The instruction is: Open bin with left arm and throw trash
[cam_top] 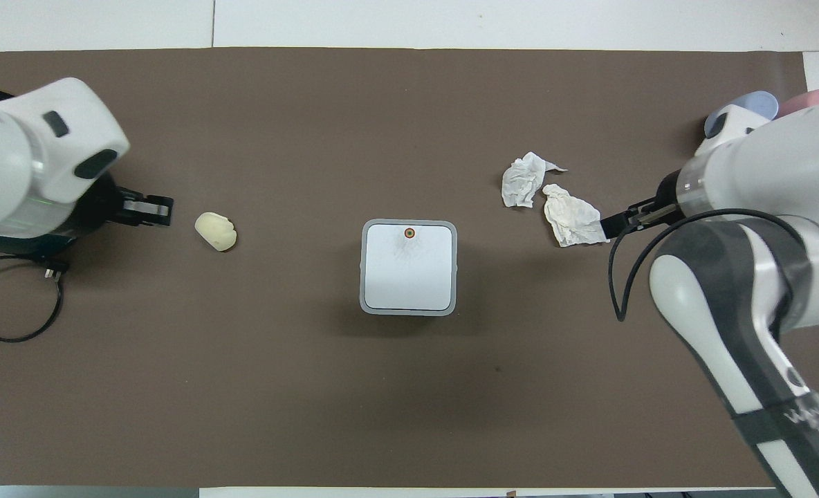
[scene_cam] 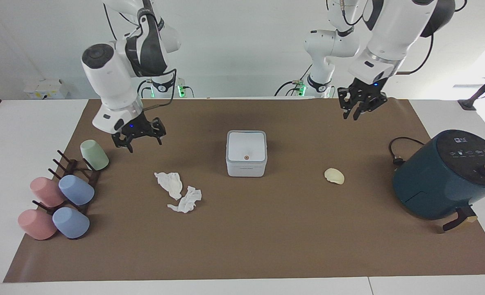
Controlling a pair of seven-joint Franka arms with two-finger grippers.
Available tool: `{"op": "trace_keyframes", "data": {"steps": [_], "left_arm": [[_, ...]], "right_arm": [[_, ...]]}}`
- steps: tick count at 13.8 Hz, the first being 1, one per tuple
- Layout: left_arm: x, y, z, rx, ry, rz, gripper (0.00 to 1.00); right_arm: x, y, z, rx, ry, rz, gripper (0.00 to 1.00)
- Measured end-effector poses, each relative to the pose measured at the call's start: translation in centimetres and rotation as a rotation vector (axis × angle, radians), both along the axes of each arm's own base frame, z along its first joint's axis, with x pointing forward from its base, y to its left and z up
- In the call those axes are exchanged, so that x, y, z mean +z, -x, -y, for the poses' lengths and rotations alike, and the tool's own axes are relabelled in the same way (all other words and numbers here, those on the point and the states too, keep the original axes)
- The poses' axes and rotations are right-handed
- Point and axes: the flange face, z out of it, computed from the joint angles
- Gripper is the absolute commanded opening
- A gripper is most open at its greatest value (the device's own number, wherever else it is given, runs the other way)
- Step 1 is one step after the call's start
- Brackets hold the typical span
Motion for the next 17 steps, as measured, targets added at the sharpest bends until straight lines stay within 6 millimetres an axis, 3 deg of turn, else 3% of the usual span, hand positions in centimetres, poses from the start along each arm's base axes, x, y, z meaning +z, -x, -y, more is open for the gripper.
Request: {"op": "trace_keyframes", "data": {"steps": [3,6,10,12,15,16,17], "left_arm": [[-3.5,2.6,8.6,0.021,0.069,0.09,0.0],[-6.6,3.9,13.2,-0.028,0.115,0.146,0.0],[-12.9,3.6,19.0,-0.033,0.169,0.183,0.0],[-15.9,3.4,21.1,-0.047,0.188,0.199,0.0],[-19.0,3.1,21.9,-0.055,0.177,0.185,0.0],[-19.4,3.0,22.0,-0.06,0.175,0.185,0.0],[-19.4,2.9,22.0,-0.065,0.176,0.188,0.0]], "right_arm": [[-5.6,-0.8,-1.3,0.14,-0.016,0.048,1.0],[-9.1,-1.0,-0.7,0.322,-0.059,0.04,1.0],[-13.1,-2.1,2.1,0.462,-0.15,0.09,1.0],[-13.3,-2.3,1.4,0.505,-0.136,0.117,1.0],[-13.7,-2.2,0.6,0.525,-0.134,0.118,1.0],[-14.1,-2.1,0.8,0.521,-0.134,0.111,0.98],[-14.5,-2.0,1.1,0.517,-0.132,0.106,0.84]]}}
